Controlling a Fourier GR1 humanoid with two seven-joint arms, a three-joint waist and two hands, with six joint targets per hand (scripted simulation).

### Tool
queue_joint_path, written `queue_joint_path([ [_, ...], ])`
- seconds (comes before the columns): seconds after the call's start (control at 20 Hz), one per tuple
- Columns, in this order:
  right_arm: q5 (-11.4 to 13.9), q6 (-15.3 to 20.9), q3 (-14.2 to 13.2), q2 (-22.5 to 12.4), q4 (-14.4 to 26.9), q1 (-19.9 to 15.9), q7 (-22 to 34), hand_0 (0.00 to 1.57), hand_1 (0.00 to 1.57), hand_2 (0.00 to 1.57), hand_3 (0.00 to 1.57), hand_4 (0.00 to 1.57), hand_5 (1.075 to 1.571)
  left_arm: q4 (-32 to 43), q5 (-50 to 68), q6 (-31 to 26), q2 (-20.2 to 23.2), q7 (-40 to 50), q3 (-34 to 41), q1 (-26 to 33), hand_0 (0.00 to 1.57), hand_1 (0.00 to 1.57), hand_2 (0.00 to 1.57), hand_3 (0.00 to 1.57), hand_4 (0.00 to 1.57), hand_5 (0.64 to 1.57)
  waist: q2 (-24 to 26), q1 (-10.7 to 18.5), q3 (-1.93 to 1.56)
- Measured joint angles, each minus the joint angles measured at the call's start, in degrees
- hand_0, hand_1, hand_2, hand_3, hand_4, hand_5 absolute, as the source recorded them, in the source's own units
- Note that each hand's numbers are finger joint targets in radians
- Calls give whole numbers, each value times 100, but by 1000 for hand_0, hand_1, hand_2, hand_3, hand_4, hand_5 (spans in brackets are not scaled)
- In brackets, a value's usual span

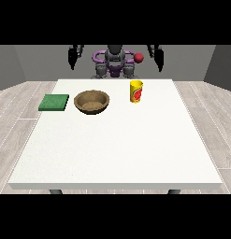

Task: Pick the cup and pour the ball into the bowl, then pick the bowl and place it on the pad

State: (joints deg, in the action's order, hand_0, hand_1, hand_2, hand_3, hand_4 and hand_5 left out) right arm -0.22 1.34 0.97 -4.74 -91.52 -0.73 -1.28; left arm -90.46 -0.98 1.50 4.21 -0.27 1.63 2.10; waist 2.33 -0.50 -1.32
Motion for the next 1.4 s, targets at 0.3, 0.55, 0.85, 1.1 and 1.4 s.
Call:
queue_joint_path([
  [0.3, -27, -19, -49, -169, -374, -62, 405, 0, 0, 0, 0, 0, 1569, -413, 31, -62, 175, 355, 17, -85, 0, 0, 0, 0, 0, 1557, 990, -55, 74],
  [0.55, -979, -788, -734, -730, -446, 132, 669, 0, 0, 0, 0, 0, 1570, -864, 710, -191, 151, 932, 300, -436, 0, 0, 0, 0, 0, 1552, 986, -161, 113],
  [0.85, -1384, -1175, -1244, -942, -380, 77, 373, 0, 0, 0, 0, 0, 1570, -930, 1142, -422, 376, 745, 755, -705, 0, 0, 0, 0, 0, 1542, 367, -122, 127],
  [1.1, -1408, -1339, -1340, -920, -252, -77, 85, 0, 0, 0, 0, 0, 1570, -463, 1127, -573, 400, 32, 917, -880, 0, 0, 0, 0, 0, 1529, -101, -155, 131],
  [1.4, -1205, -1371, -1329, -815, 91, -302, -449, 0, 0, 0, 0, 0, 1571, 338, 795, -570, 191, -1182, 849, -1005, 0, 0, 0, 0, 0, 1527, -654, -204, 132],
])
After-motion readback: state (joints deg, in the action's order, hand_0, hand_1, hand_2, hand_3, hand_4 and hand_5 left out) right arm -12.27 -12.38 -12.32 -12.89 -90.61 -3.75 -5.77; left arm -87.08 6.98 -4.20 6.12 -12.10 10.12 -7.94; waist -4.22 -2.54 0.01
